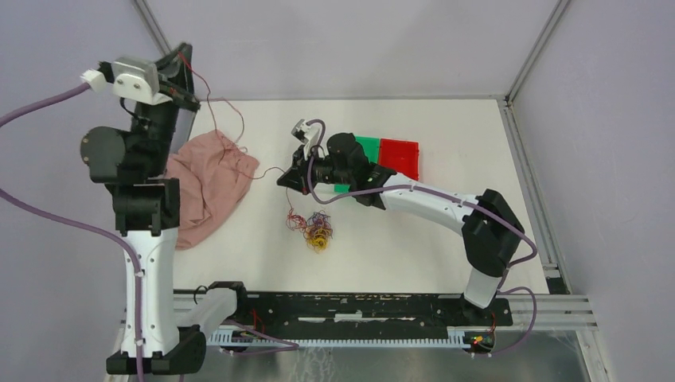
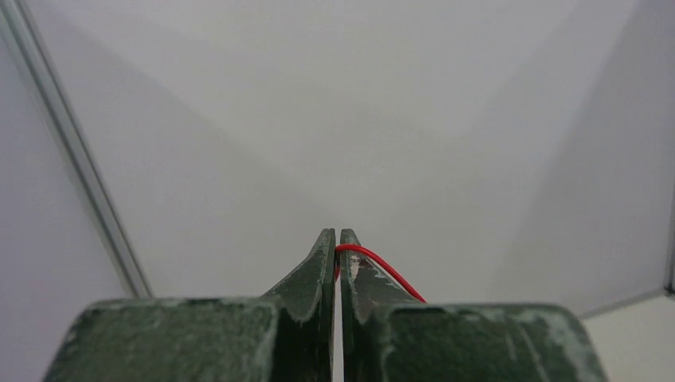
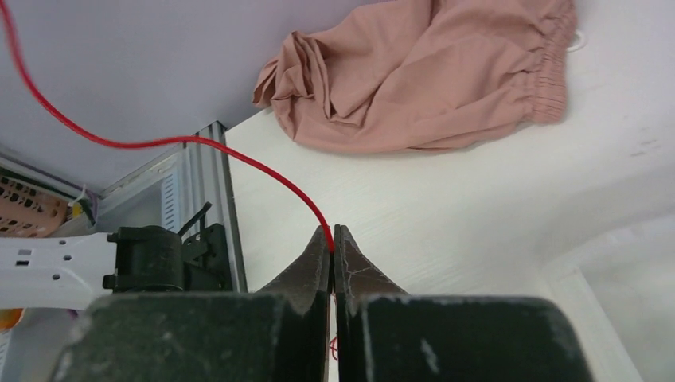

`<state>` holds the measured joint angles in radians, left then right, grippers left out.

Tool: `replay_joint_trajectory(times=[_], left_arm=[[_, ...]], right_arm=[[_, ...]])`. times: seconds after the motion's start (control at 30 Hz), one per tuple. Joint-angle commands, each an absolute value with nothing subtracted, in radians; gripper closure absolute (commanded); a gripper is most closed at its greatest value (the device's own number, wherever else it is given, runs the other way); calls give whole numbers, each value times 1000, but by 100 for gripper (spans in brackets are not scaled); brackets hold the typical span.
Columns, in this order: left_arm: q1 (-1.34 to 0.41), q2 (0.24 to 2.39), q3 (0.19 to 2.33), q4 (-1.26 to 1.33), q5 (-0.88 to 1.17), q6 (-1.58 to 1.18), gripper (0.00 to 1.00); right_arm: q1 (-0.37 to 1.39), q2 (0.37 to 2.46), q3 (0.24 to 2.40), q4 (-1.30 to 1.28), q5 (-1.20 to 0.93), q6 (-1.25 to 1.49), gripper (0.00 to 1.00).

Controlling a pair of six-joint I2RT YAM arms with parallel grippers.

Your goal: Untangle the cables

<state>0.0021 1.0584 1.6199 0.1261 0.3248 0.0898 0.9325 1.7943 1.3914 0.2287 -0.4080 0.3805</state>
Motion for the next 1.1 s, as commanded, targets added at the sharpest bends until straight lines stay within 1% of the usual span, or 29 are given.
replay_joint_trajectory(times=[0.0,0.07,0.13,0.27,0.33,0.37,0.43,0.47,0.57,0.67,0.77,0.87,0.97,1.07], left_arm=[[2,953,1293,-178,107,-7,90],[2,891,1112,-200,170,-35,84],[4,844,977,-196,214,-70,78],[2,800,837,-197,310,-38,65],[3,784,803,-236,488,38,63],[3,780,793,-280,610,104,61],[3,782,784,-404,818,263,55],[4,785,784,-475,887,330,53],[3,795,799,-613,971,442,41],[3,787,828,-653,1016,511,31],[3,774,856,-659,1106,562,27],[3,798,902,-669,1157,586,26],[3,844,937,-688,1157,605,26],[3,865,915,-607,1104,536,29]], right_arm=[[914,1705,1377,215,-346,352,99],[912,1703,1375,187,-347,341,99],[911,1701,1368,162,-346,335,99],[910,1692,1352,143,-339,328,99],[910,1694,1356,137,-347,330,100],[910,1697,1358,135,-357,329,100],[909,1702,1367,123,-368,330,99],[910,1706,1374,115,-368,329,99],[909,1716,1390,80,-367,322,99],[909,1719,1398,69,-372,317,99],[911,1720,1409,60,-381,314,100],[912,1718,1411,50,-385,310,99],[915,1714,1408,50,-397,309,99],[923,1705,1404,53,-405,306,99]])
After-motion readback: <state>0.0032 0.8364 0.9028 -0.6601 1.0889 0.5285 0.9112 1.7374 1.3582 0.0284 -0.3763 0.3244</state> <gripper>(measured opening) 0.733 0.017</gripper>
